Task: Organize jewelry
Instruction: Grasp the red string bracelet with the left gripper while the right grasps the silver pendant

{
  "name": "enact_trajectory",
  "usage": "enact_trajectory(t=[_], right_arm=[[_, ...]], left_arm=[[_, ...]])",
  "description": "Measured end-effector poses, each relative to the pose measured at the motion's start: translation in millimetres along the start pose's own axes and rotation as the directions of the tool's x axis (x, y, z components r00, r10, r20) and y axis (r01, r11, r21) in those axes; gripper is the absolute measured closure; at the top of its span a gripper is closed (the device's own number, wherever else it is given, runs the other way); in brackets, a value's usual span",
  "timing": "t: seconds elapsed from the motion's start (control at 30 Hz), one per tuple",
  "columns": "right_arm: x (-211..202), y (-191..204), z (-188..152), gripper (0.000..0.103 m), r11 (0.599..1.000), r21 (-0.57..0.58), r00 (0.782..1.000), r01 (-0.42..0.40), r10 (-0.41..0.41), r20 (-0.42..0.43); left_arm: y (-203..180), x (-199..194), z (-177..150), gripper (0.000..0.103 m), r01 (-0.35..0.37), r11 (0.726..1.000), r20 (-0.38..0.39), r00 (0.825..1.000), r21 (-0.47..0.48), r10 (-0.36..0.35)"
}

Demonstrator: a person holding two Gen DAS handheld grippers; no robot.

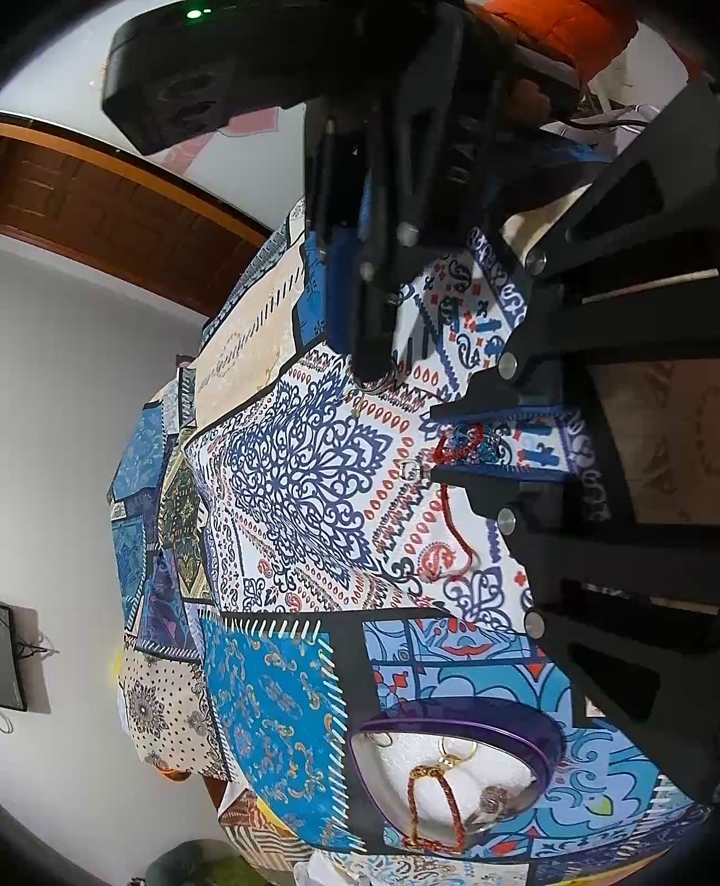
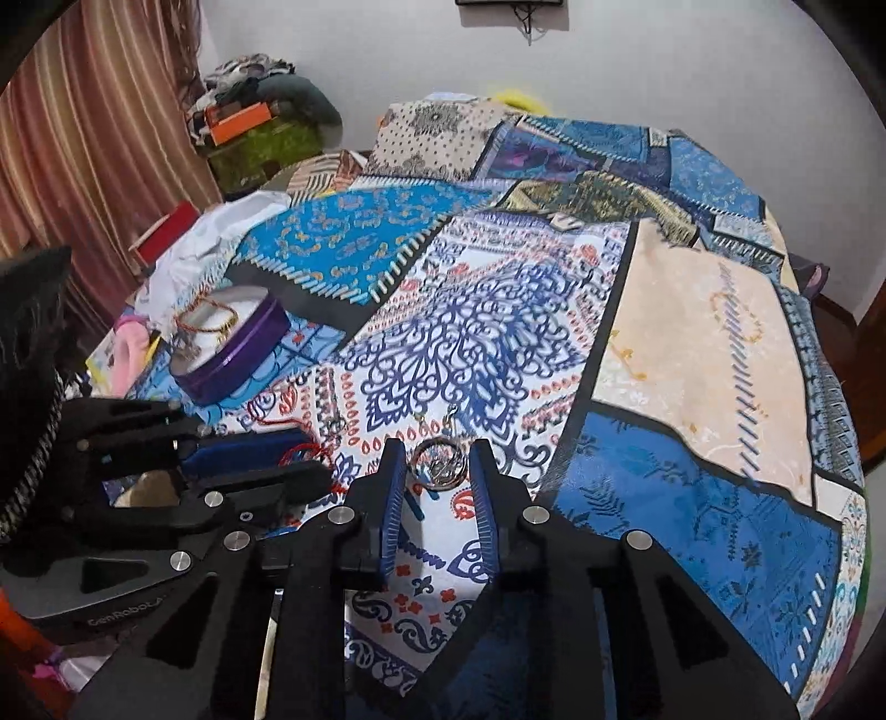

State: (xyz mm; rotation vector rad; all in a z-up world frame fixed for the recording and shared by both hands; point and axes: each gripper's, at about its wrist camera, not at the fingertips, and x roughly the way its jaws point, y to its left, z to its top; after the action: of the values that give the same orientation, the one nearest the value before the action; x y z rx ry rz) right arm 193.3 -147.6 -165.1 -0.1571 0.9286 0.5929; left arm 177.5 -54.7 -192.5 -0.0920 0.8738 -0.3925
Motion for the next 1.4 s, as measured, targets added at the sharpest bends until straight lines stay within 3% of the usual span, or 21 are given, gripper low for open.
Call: enact_trajectory(t=[0.03,0.2,0.33,0.83,1.17,1.4], right_arm=[[-3,0,1,0.082,1.000,-0.001,1.000,0.007,-0.007,0.009],[1,3,8,0.092,0.999,-0.013,0.999,0.038,-0.038,-0.001],[12,3,6,0.093,0.999,-0.013,0.999,0.042,-0.042,-0.032],[-27,1,12,0.094,0.999,0.024,0.995,0.044,-0.046,0.086],[-31,5,-8,0.094,0.998,0.038,0.998,0.055,-0.056,0.023],[-41,-10,-8,0.094,0.992,0.080,0.995,0.096,-0.098,0.025]], left_arm=[[0,-2,-1,0.098,0.005,1.000,0.002,1.000,-0.004,-0.005],[0,-3,-4,0.097,0.006,1.000,0.004,1.000,-0.008,-0.006],[1,-5,-5,0.097,0.005,1.000,0.005,1.000,-0.011,-0.005],[8,-39,6,0.097,-0.032,0.999,0.085,0.996,-0.039,0.035],[6,-52,3,0.097,-0.041,0.999,0.095,0.994,-0.034,0.045],[6,-59,-3,0.097,-0.044,0.998,0.110,0.993,-0.041,0.049]])
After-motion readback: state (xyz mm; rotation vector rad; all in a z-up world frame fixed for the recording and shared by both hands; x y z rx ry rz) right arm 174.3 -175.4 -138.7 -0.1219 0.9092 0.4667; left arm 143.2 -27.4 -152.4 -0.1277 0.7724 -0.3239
